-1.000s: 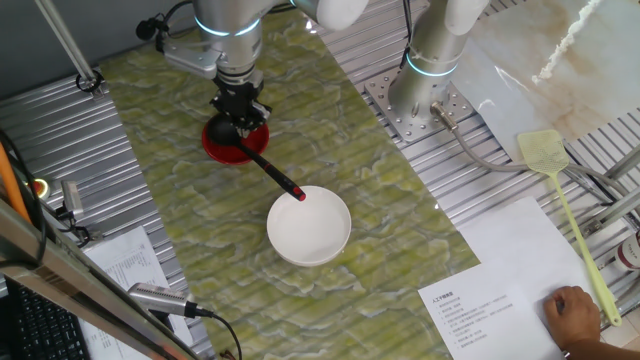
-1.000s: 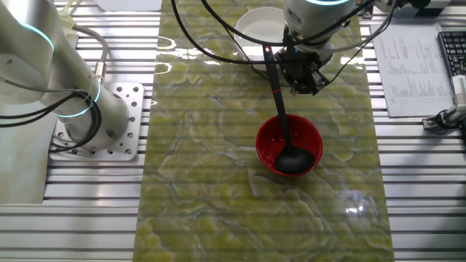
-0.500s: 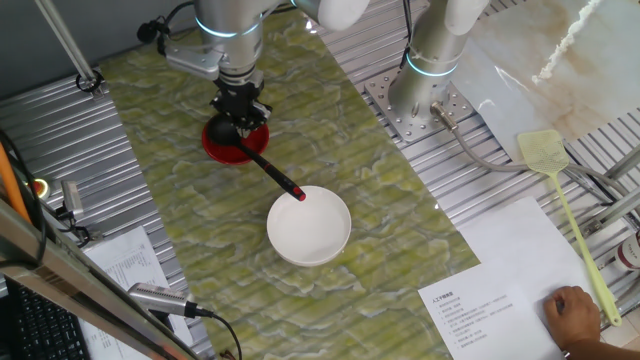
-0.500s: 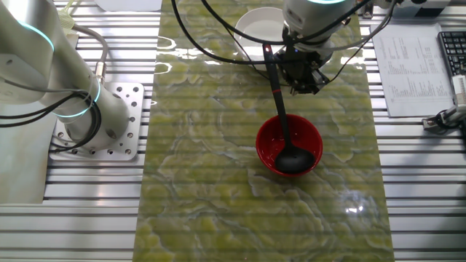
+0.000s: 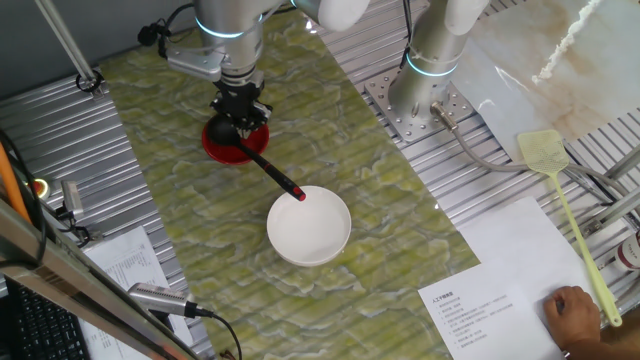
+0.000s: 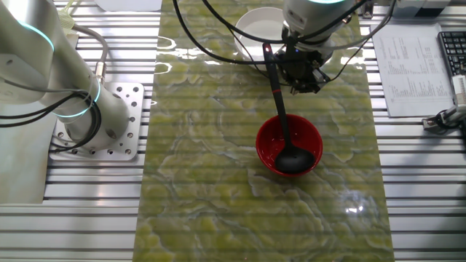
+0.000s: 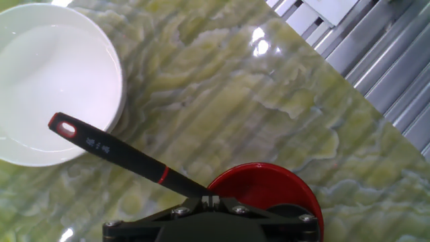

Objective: Scoop water with a large spoon from one bowl to another

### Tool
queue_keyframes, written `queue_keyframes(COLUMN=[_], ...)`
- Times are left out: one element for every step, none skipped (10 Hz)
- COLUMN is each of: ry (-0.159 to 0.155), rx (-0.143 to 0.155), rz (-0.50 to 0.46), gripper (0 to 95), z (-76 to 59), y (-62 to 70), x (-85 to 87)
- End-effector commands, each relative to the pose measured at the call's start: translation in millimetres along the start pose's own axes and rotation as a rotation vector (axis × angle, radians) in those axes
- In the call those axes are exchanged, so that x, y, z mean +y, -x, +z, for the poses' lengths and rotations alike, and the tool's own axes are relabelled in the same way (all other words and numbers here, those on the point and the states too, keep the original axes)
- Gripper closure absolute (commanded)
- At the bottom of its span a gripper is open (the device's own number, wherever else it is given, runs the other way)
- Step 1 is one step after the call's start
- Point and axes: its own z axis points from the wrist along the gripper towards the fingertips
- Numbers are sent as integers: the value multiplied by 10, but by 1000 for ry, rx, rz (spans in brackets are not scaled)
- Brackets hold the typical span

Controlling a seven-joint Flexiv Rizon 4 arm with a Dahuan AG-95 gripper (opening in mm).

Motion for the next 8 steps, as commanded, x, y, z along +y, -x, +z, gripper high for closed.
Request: queue_keyframes(ry=[0, 0, 0, -1, 1, 1, 1, 1], rx=[0, -1, -1, -2, -3, -3, -3, -3], rz=[0, -4, -11, -12, -23, -36, -59, -87], gripper=[950, 950, 950, 950, 950, 950, 950, 950], z=[5, 11, 18, 22, 29, 30, 31, 33], y=[5, 8, 12, 14, 23, 25, 26, 30], x=[6, 15, 26, 32, 45, 47, 48, 52])
